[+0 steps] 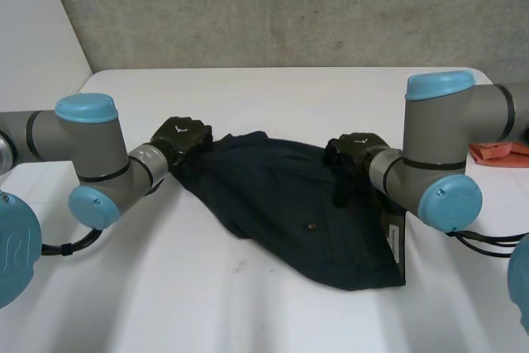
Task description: Fold the laundry.
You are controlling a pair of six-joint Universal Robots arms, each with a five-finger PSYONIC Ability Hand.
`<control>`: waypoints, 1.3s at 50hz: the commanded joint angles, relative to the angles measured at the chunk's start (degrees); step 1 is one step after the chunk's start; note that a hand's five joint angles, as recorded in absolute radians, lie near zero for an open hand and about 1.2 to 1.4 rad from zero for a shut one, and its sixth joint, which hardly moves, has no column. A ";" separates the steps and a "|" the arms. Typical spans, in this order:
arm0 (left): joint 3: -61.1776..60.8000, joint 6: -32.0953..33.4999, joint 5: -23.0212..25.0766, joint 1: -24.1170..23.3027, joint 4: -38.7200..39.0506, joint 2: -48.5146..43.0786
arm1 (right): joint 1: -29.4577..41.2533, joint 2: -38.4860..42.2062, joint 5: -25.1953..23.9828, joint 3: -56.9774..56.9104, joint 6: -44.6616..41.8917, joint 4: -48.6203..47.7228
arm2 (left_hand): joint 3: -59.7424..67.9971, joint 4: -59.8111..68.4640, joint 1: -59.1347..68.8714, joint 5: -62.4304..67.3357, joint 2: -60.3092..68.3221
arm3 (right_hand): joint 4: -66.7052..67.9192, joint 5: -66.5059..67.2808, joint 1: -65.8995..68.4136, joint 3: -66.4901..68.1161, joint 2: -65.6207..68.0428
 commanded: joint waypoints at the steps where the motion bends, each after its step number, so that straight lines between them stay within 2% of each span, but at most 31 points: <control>1: -1.92 -0.33 -1.33 -0.84 0.24 4.34 | 0.02 0.31 1.38 -3.16 -1.96 -1.15 | 16.63 16.61 18.10 18.25 16.24 | 45.06 46.63 50.27 44.94 44.10; 10: -3.32 -1.91 -3.35 -2.42 0.33 14.97 | -0.07 -14.53 0.24 -5.53 -5.38 -2.56 | 16.63 16.61 18.10 18.25 16.24 | 45.06 46.63 50.27 44.94 44.10; 17: -3.50 -8.41 -3.44 -2.77 0.33 27.63 | -0.60 -24.81 -1.17 -7.12 -13.36 -0.98 | 16.63 16.61 18.10 18.25 16.24 | 45.06 46.63 50.27 44.94 44.10; 24: -3.76 -11.58 -3.44 -2.33 0.15 39.05 | -0.60 -31.76 -0.99 -7.47 -21.64 2.18 | 16.63 16.61 18.10 18.25 16.24 | 45.06 46.63 50.27 44.94 44.10; 34: -8.50 -11.67 -3.35 -2.94 0.06 47.76 | -0.07 -36.79 -1.52 -6.07 -22.62 8.15 | 16.63 16.61 18.10 18.25 16.24 | 45.06 46.63 50.27 44.94 44.10; 36: -9.82 -11.67 -3.18 -3.03 -0.02 48.12 | -0.07 -36.52 -1.87 -4.75 -22.62 12.46 | 16.63 16.61 18.10 18.25 16.24 | 37.95 39.52 43.16 37.83 36.99; 38: -12.11 -11.58 -3.09 -3.03 -0.02 48.03 | -0.07 -36.26 -2.22 -3.87 -22.35 14.74 | 16.63 16.61 18.10 18.25 16.24 | 30.18 31.75 35.39 30.06 29.22; 40: -13.78 -11.58 -3.00 -3.12 0.06 47.59 | -0.07 -35.03 -3.45 -1.76 -22.18 17.12 | 16.63 16.61 18.10 18.25 16.24 | 34.51 36.07 39.72 34.39 33.54; 42: -15.54 -11.58 -3.00 -3.30 0.06 46.37 | -0.07 -32.76 -5.72 0.95 -22.00 17.66 | 16.63 16.61 18.10 18.25 16.24 | 45.00 46.57 50.21 44.88 44.04; 46: -16.25 -11.49 -3.26 -3.56 -0.02 41.45 | -0.59 -28.36 -8.98 5.43 -21.91 17.66 | 16.63 16.61 18.10 18.25 16.24 | 45.06 46.63 50.27 44.94 44.10; 51: -15.37 -11.14 -3.62 -3.47 0.15 33.98 | -0.95 -22.82 -9.26 6.68 -21.74 15.12 | 16.63 16.61 18.10 18.25 16.24 | 45.06 46.63 50.27 44.94 44.10; 56: -7.04 -11.05 -4.40 -2.77 0.50 23.61 | -0.86 -19.47 -5.66 3.35 -18.93 5.28 | 16.63 16.61 18.10 18.25 16.24 | 45.06 46.63 50.27 44.94 44.10; 61: 7.02 -10.97 -9.06 -3.29 2.43 16.75 | -0.34 -16.13 -0.38 -4.91 -15.85 -8.08 | 16.63 16.61 18.10 18.25 16.24 | 45.06 46.63 50.27 44.94 44.10; 65: 17.84 -11.58 -13.28 -3.47 11.38 14.90 | -0.07 -12.98 0.24 -13.77 -15.59 -21.93 | 16.63 16.61 18.10 18.25 16.24 | 45.06 46.63 50.27 44.94 44.10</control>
